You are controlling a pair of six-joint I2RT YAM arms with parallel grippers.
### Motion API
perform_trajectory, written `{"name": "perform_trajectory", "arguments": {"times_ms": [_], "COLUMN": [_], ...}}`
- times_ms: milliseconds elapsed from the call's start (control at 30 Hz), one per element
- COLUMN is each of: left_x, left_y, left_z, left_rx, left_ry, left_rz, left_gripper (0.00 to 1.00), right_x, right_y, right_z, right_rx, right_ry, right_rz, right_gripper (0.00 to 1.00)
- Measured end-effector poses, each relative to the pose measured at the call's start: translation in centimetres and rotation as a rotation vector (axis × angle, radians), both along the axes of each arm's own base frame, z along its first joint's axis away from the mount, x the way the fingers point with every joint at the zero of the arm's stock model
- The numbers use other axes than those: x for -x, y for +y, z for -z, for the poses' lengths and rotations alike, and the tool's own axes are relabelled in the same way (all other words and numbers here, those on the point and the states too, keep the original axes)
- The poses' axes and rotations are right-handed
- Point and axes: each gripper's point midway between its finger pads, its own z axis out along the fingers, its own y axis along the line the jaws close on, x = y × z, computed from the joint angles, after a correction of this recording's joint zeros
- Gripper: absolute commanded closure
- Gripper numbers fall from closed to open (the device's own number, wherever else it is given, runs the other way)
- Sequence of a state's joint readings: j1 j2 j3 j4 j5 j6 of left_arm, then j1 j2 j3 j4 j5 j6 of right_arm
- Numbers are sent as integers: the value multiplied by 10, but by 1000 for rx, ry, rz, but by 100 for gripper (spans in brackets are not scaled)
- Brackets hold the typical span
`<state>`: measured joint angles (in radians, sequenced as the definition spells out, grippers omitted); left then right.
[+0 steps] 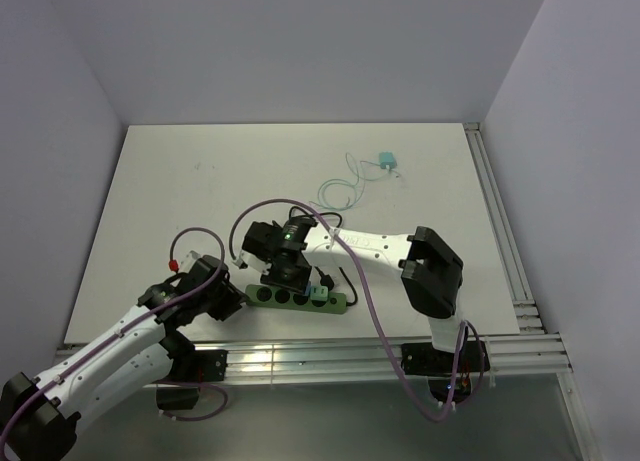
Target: Insert the plug
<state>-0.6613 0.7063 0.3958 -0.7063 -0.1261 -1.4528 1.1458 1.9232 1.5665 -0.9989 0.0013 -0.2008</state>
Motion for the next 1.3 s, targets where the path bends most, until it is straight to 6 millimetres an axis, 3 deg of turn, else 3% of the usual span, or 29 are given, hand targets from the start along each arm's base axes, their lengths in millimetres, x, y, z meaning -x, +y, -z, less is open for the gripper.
{"name": "perform_trajectory", "arguments": {"times_ms": [400,1133,1300], "left_x": [-1,6,6], "left_y": [-1,-1,-1], "left_z": [1,13,14], "left_rx": [1,11,13], "left_ry": [3,24,25], "left_rz": [2,9,6], "left_gripper": [62,63,63], "right_x": [9,8,8], "right_y": [3,6,8], "right_z": [1,8,20], "right_rx": [10,-36,-35], "right_ry": [-12,-31,-25], "right_rz": [-44,-55,-67], "right_gripper": [100,100,100]}}
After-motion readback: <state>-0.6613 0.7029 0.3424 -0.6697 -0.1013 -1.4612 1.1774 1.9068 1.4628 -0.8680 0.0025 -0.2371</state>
